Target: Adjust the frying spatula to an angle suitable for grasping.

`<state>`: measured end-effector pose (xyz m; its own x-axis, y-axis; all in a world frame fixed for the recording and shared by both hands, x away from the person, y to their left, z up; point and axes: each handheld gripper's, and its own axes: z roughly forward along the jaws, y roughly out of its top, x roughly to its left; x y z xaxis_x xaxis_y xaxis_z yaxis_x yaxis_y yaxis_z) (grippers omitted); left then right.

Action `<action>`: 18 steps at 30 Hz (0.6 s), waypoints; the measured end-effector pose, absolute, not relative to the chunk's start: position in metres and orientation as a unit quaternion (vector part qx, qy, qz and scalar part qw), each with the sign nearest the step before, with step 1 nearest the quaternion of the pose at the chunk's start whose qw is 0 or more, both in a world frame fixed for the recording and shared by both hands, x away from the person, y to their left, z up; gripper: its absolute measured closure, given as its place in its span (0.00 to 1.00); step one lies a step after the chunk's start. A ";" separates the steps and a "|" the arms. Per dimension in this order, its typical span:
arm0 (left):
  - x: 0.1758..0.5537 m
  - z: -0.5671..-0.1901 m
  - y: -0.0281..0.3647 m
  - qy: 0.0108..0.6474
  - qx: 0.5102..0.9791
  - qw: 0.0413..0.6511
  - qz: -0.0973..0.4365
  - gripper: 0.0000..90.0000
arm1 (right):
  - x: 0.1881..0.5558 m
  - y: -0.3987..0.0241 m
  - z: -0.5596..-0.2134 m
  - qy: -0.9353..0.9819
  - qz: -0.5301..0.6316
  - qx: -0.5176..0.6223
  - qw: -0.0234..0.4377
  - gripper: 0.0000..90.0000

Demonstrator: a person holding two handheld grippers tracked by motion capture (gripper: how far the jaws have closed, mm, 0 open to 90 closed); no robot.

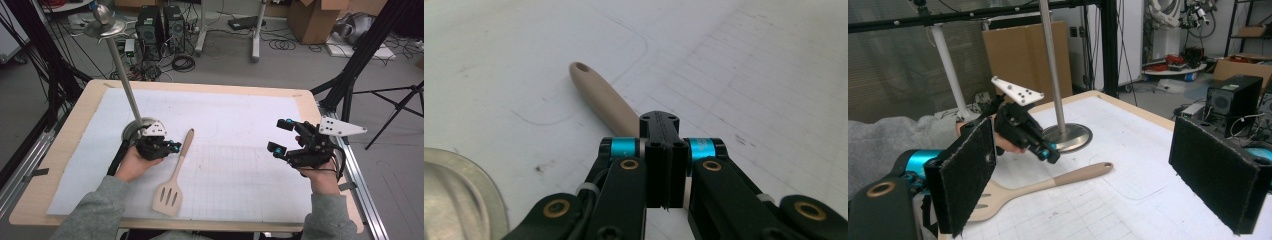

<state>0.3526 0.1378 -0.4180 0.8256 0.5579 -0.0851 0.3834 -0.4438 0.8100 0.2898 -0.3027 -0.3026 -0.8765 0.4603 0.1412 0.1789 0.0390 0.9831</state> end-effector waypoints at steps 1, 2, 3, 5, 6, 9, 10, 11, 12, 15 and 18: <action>0.349 -0.419 0.136 0.271 0.846 0.448 0.098 1.00 | 0.290 -0.302 -0.303 0.714 0.655 0.223 0.108 0.12; 0.345 -0.421 0.135 0.267 0.847 0.451 0.092 1.00 | 0.290 -0.302 -0.303 0.714 0.655 0.226 0.106 0.12; 0.342 -0.422 0.133 0.264 0.848 0.451 0.090 1.00 | 0.291 -0.302 -0.303 0.715 0.654 0.224 0.107 0.12; 0.339 -0.425 0.131 0.255 0.857 0.439 0.088 1.00 | 0.292 -0.300 -0.303 0.716 0.653 0.224 0.104 0.12; 0.337 -0.426 0.129 0.255 0.859 0.435 0.084 1.00 | 0.292 -0.300 -0.303 0.716 0.653 0.223 0.104 0.12; 0.334 -0.428 0.127 0.249 0.861 0.437 0.079 1.00 | 0.293 -0.300 -0.304 0.717 0.653 0.221 0.103 0.12; 0.333 -0.429 0.125 0.246 0.862 0.436 0.077 1.00 | 0.293 -0.300 -0.304 0.717 0.653 0.221 0.100 0.12; 0.331 -0.430 0.124 0.242 0.865 0.432 0.076 1.00 | 0.294 -0.300 -0.304 0.718 0.652 0.222 0.101 0.12; 0.330 -0.431 0.122 0.239 0.867 0.430 0.075 1.00 | 0.294 -0.300 -0.305 0.719 0.651 0.223 0.098 0.12; 0.328 -0.433 0.120 0.235 0.870 0.427 0.069 1.00 | 0.295 -0.299 -0.305 0.719 0.652 0.222 0.097 0.12; 0.325 -0.436 0.119 0.231 0.874 0.422 0.065 1.00 | 0.294 -0.299 -0.305 0.720 0.651 0.222 0.096 0.12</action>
<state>0.3251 0.1193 -0.4360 0.8845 0.4593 -0.0820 0.3497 -0.5363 0.7682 0.2942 -0.2989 -0.3046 -0.8829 0.4449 0.1501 0.1943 0.0550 0.9794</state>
